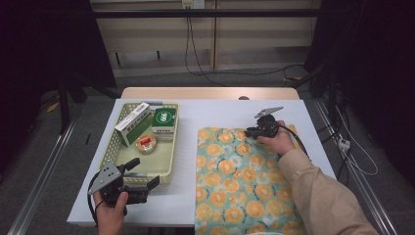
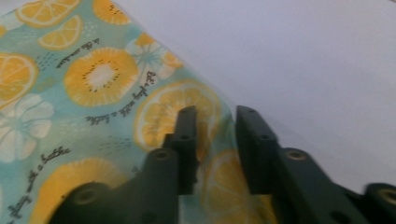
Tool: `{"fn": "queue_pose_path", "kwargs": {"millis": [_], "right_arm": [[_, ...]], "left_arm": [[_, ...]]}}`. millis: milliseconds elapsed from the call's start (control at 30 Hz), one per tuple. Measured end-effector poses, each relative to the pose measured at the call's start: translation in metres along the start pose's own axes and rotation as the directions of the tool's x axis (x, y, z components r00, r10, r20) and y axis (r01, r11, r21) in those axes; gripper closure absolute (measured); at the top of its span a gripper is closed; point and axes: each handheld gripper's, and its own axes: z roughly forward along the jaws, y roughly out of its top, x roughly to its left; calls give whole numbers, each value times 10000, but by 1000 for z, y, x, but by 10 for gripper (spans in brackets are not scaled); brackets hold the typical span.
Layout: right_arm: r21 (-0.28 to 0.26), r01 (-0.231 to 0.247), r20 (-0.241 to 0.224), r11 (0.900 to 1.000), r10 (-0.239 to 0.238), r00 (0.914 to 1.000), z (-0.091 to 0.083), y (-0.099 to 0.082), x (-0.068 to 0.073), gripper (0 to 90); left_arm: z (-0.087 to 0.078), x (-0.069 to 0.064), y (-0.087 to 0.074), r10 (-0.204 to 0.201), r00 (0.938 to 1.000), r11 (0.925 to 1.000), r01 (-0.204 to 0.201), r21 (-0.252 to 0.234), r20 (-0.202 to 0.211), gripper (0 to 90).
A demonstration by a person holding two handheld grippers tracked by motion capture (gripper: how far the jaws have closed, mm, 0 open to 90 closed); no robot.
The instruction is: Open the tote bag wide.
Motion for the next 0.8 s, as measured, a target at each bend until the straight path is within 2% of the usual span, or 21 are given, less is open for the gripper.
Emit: {"fn": "queue_pose_path", "kwargs": {"millis": [33,167,267,367,467,533,633,700,767,800], "right_arm": [[-7,-100,-177,9999,100,9998,-1,-1,0,897],[40,-165,-77,9999,165,9998,-2,0,4,900],[-160,-300,-76,9994,299,9995,-6,5,3,900],[-547,-480,210,9973,492,9986,-15,17,-4,900],[-703,-866,426,9938,897,9951,-20,30,-16,900],[-879,-939,643,9917,997,9929,-20,38,-25,900],[-1338,-1466,873,9801,1590,9834,-17,52,-44,900],[-1481,-1472,1281,9780,1666,9777,-15,62,-57,900],[-1816,-1689,1668,9688,1996,9656,-15,73,-71,900],[-2077,-1786,2057,9618,2214,9532,-17,78,-77,900]], "left_arm": [[0,0,0,-14,10000,10000,14,0,-10,40],[-2,0,0,-56,10000,10000,55,-25,-59,40],[-1,-1,-1,-63,10000,10000,63,25,-17,40],[0,-3,-1,-160,9998,9999,159,51,112,40],[2,-5,-1,-151,9997,9999,150,76,196,40],[2,-6,0,-93,9996,9998,89,153,260,40],[2,-7,1,-128,9994,9999,126,79,315,40],[3,-7,2,-201,9993,9998,200,26,314,40],[5,-6,2,-230,9990,9997,229,50,390,40],[6,-6,2,-194,9989,9997,188,132,430,40]]}}
